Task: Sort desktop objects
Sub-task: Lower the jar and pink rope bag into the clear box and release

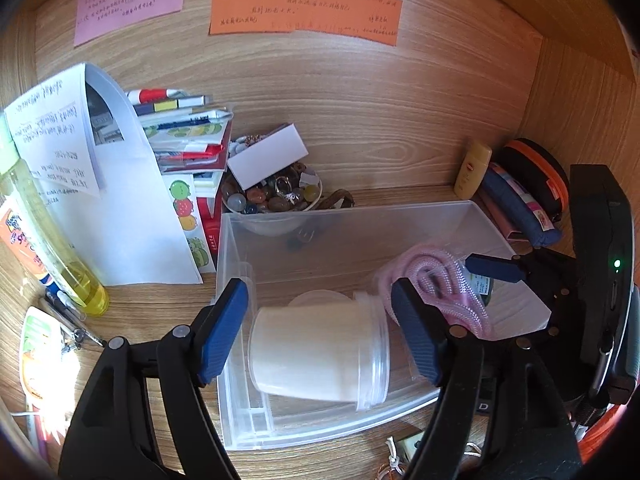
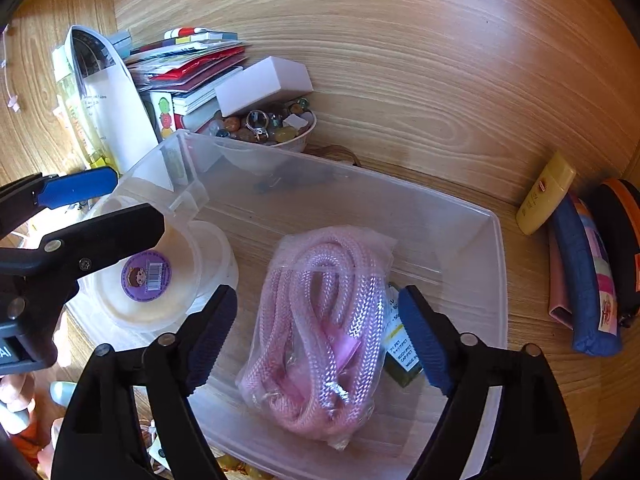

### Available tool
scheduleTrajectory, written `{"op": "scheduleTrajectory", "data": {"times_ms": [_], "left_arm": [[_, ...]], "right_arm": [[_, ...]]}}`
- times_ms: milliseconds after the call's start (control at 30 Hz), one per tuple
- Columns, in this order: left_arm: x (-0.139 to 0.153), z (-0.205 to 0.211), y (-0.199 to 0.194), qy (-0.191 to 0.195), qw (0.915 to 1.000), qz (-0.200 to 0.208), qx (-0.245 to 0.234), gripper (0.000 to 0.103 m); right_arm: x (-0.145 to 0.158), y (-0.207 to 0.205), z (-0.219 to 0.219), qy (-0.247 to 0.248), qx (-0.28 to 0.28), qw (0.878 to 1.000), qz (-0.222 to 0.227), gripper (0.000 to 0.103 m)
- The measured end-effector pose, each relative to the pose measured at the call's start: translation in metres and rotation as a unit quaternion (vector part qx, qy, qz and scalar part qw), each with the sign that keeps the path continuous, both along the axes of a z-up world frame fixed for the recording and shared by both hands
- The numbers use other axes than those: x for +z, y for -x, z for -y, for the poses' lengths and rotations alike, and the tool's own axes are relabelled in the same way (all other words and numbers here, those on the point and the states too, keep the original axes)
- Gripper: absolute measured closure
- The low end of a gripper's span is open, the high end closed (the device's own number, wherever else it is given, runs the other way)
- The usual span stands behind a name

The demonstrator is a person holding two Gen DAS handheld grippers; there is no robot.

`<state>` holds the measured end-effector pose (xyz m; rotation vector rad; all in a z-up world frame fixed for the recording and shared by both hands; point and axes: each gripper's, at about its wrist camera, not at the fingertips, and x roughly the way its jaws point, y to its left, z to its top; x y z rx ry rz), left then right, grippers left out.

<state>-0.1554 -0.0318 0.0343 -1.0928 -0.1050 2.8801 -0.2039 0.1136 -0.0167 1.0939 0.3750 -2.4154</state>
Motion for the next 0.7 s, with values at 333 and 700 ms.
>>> {"op": "scheduleTrajectory", "data": {"times_ms": [333,700], "left_arm": [[0.02,0.002,-0.017,0.004,0.9997,-0.025,0.004,0.011],[0.025,0.009,-0.045,0.024,0.9993,-0.022,0.018,0.009]], "right_arm": [[0.02,-0.017,-0.007,-0.002,-0.005,1.0,-0.019,0.022],[0.037,-0.049,-0.038,0.013,-0.022,0.999,-0.034,0.021]]}}
